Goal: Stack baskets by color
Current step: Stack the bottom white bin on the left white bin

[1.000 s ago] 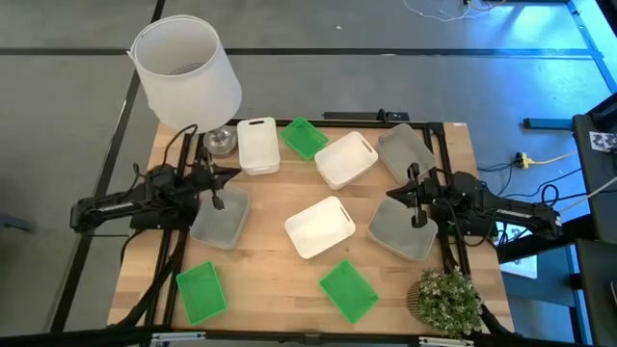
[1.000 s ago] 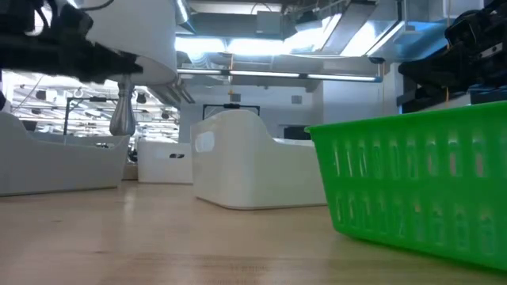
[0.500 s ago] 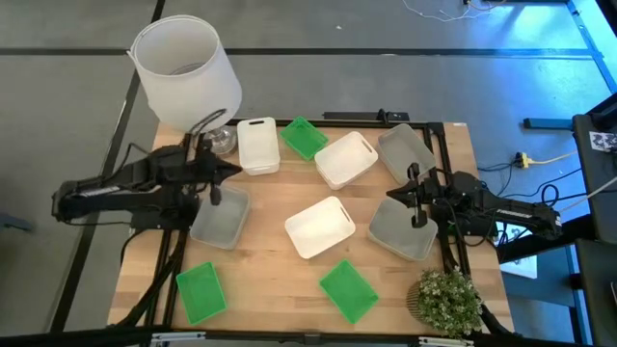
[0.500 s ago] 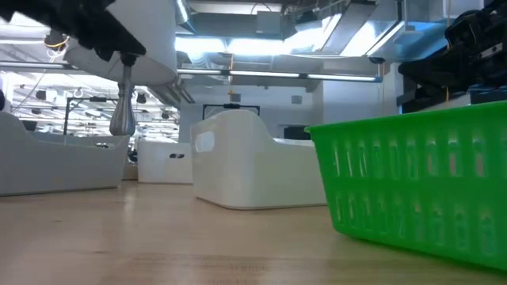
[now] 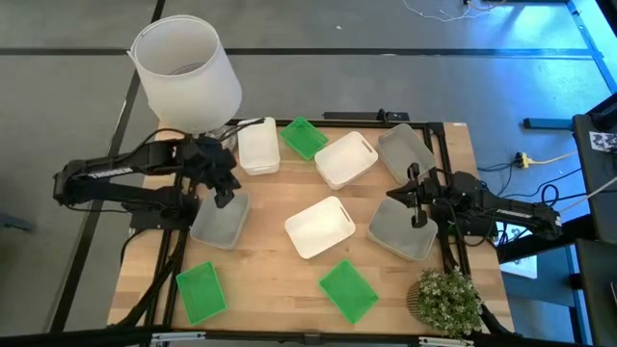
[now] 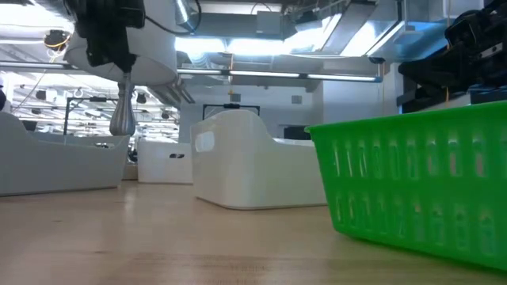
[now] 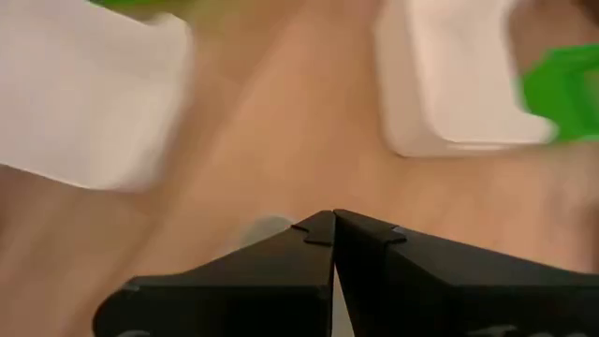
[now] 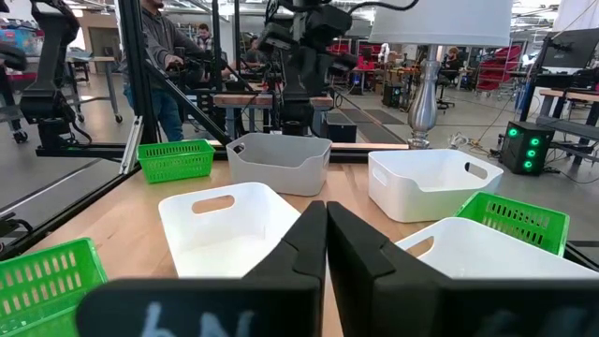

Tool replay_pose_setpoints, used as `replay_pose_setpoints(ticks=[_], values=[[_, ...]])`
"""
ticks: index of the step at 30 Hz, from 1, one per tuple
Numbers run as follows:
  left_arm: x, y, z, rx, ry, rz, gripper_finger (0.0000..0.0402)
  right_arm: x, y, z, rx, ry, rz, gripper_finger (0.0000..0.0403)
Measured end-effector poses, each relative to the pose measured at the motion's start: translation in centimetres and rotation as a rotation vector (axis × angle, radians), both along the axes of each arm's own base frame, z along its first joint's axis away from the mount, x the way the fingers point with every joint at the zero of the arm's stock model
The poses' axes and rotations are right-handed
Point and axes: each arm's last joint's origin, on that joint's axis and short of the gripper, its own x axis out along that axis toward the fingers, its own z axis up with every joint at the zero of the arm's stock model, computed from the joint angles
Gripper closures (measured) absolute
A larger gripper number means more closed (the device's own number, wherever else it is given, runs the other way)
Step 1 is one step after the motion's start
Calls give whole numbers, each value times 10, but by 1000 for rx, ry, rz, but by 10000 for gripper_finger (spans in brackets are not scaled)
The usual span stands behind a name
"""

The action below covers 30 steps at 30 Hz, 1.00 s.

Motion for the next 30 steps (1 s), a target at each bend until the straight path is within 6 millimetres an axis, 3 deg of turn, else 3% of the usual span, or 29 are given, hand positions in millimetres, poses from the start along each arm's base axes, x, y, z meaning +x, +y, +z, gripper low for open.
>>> replay_pose_setpoints(ticks=[10, 21, 30], values=[[0, -2, 0, -9, -5, -73, 395, 0, 0, 0, 0, 0, 0, 389], [4, 1, 4, 19, -62, -27, 314, 0, 0, 0, 0, 0, 0, 389], [32, 9, 3, 125, -125, -21, 295, 0, 0, 0, 0, 0, 0, 389]])
